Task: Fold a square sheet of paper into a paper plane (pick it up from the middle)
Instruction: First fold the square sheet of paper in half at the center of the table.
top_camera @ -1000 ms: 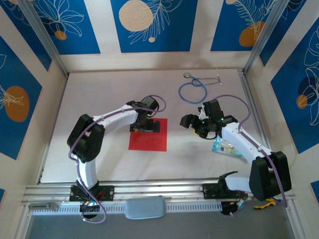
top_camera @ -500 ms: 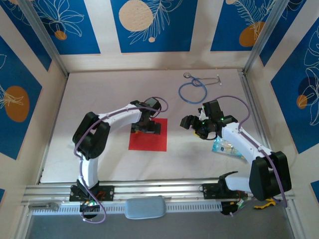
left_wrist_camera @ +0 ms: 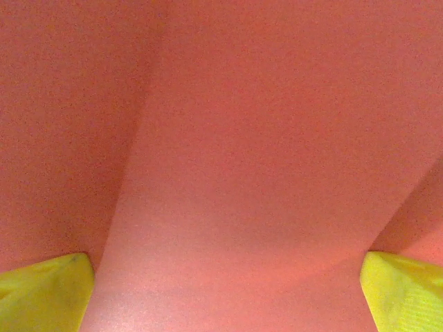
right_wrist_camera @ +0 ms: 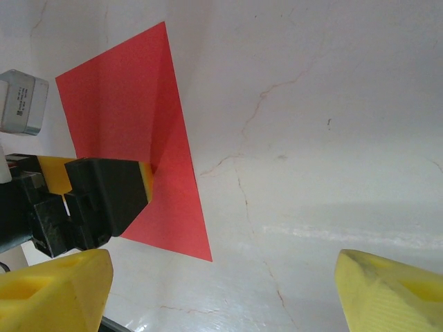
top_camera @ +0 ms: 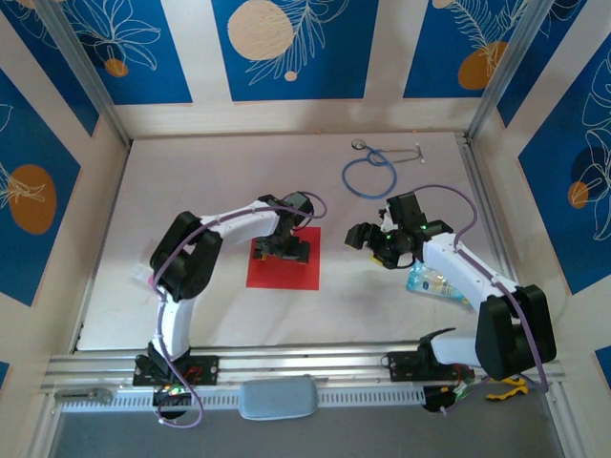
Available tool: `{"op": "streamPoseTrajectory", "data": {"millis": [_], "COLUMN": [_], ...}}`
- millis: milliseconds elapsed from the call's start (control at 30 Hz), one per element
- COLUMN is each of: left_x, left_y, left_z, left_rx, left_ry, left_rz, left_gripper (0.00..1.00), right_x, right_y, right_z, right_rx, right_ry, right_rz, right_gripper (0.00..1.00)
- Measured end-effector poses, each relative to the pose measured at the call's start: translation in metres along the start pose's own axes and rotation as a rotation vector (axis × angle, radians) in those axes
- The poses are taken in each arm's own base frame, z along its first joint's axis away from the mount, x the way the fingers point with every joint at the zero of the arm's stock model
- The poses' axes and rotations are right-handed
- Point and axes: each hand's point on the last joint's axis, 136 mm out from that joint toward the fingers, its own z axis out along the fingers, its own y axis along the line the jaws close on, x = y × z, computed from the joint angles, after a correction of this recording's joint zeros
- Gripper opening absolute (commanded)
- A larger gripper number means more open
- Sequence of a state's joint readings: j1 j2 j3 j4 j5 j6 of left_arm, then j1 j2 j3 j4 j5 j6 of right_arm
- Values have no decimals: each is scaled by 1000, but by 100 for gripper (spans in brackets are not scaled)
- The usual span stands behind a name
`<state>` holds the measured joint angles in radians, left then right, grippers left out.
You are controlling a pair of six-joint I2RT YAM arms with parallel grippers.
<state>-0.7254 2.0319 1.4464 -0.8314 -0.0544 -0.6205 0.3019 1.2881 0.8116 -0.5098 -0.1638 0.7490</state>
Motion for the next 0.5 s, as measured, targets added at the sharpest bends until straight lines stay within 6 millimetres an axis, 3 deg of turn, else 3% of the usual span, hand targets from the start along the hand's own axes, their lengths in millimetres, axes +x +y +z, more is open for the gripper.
{"op": "streamPoseTrajectory", "data": {"millis": [500], "left_x": [0], "left_y": [-1], "left_z": [-1], "left_rx": [-12], "left_ry": [-2], "left_rz": [-7], "left_gripper": [98], "right_x": [0], "right_y": [-1], "right_z": [0], "right_rx": [5], "right_ry": [0], "right_rz": [2], "right_gripper": [84]}}
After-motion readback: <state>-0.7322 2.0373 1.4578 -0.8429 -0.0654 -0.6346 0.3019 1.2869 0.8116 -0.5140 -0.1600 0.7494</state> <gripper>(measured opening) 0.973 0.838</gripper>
